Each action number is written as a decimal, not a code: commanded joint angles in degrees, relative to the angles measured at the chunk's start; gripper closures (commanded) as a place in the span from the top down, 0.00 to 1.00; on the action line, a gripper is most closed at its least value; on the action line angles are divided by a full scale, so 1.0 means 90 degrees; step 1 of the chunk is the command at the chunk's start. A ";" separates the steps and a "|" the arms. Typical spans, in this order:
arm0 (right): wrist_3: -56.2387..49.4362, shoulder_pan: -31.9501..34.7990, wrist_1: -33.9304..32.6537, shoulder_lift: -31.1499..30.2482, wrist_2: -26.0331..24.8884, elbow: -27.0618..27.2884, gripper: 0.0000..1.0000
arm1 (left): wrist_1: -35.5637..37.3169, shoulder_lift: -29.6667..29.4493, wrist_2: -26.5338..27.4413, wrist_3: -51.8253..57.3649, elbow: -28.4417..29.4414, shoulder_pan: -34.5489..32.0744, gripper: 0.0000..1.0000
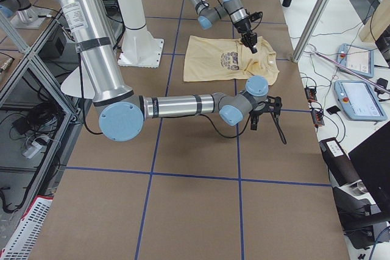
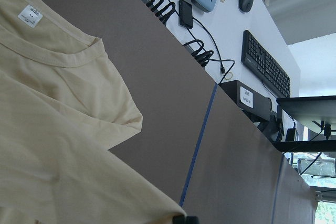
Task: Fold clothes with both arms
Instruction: 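Carry the other sleeve across the shirt toward the far shoulder with the left gripper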
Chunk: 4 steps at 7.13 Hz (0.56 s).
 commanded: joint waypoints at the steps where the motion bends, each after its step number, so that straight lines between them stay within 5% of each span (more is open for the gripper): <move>1: 0.0064 -0.0029 0.0004 -0.0087 -0.0009 0.0005 0.99 | -0.0159 0.0003 -0.0002 -0.0012 -0.0032 -0.0071 0.91; 2: 0.0509 -0.0213 0.0042 -0.0068 -0.0019 0.0218 0.99 | -0.0140 0.0042 -0.0080 0.0084 -0.0158 -0.0111 0.90; 3: 0.1732 -0.0659 0.0178 -0.0068 -0.0183 0.0704 0.99 | 0.0092 0.0700 -0.0622 0.0114 -0.1116 -0.0227 0.89; 4: 0.3214 -0.1379 0.0276 -0.0174 -0.0959 0.1424 0.99 | 0.0559 0.1644 -0.1130 0.0540 -0.2334 -0.0383 0.89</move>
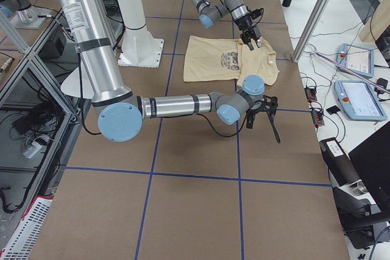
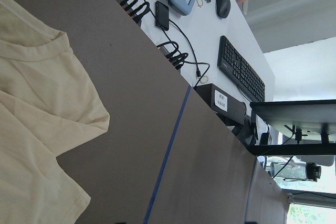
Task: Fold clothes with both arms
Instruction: 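Release the sleeve and withdraw the left gripper while the right gripper moves to the hem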
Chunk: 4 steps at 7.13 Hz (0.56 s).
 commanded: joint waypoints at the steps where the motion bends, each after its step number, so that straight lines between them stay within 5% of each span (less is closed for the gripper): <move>1: 0.2704 -0.1585 0.0054 -0.0243 -0.1519 0.1398 0.99 | 0.1222 0.1855 -0.0664 0.1073 -0.2473 -0.0248 0.87; 3: 0.4379 -0.3022 -0.0092 -0.0662 -0.2752 0.2358 0.99 | 0.2020 0.3303 -0.0762 0.2558 -0.4080 -0.0501 0.84; 4: 0.4801 -0.3890 -0.0906 -0.0742 -0.3532 0.2923 0.98 | 0.2022 0.3957 -0.1352 0.3029 -0.4464 -0.0793 0.83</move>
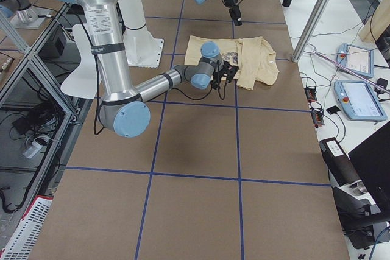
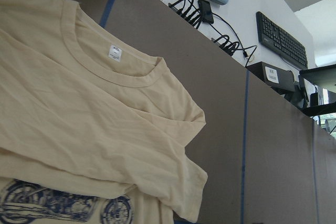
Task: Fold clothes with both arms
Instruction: 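Release the sleeve and withdraw the left gripper while the right gripper moves to the hem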
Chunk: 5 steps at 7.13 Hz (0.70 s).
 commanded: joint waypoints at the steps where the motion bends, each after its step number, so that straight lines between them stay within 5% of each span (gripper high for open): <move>1: 0.1038 -0.1683 -0.1409 -0.0210 -0.1467 0.1143 0.98 | 0.0135 0.1032 -0.0765 0.0841 -0.0714 -0.0495 0.83; 2: 0.1313 -0.2299 -0.1436 -0.0510 -0.1986 0.1157 0.98 | 0.0144 0.1121 -0.0768 0.0930 -0.0686 -0.0546 0.83; 5: 0.1511 -0.2725 -0.1436 -0.0835 -0.2157 0.1177 0.96 | 0.0086 0.1239 -0.0768 0.0931 -0.0588 -0.0556 0.83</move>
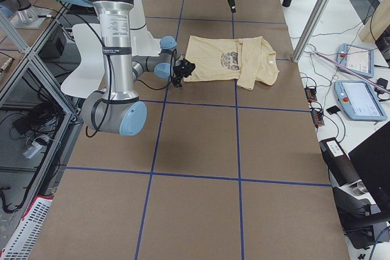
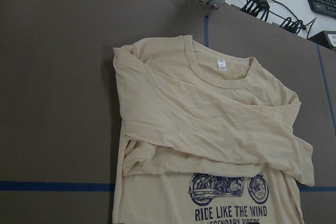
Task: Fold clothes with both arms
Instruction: 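Release the sleeve and withdraw the left gripper while the right gripper moves to the hem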
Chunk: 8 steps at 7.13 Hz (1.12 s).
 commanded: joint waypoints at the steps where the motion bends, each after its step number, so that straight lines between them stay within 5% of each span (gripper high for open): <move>1: 0.0060 -0.0130 -0.0021 -0.0086 -0.0046 0.0085 0.92 | -0.0016 0.0033 0.0004 -0.0029 0.0017 0.0004 0.83; 3: 0.0060 -0.0130 -0.0031 -0.0028 -0.0046 0.0144 0.79 | -0.0026 0.0043 0.0004 -0.0058 0.0017 0.0024 0.84; 6: 0.0060 -0.0140 -0.0070 -0.0008 -0.0046 0.0124 0.75 | -0.0045 0.0053 0.0024 -0.0058 0.0085 0.0043 0.84; 7: 0.0060 -0.0140 -0.0070 -0.0008 -0.0055 0.0115 0.64 | -0.0045 0.0053 0.0024 -0.0058 0.0085 0.0043 0.84; 8: 0.0060 -0.0130 -0.0080 0.0002 -0.0065 0.0124 0.38 | -0.0045 0.0053 0.0024 -0.0058 0.0085 0.0043 0.84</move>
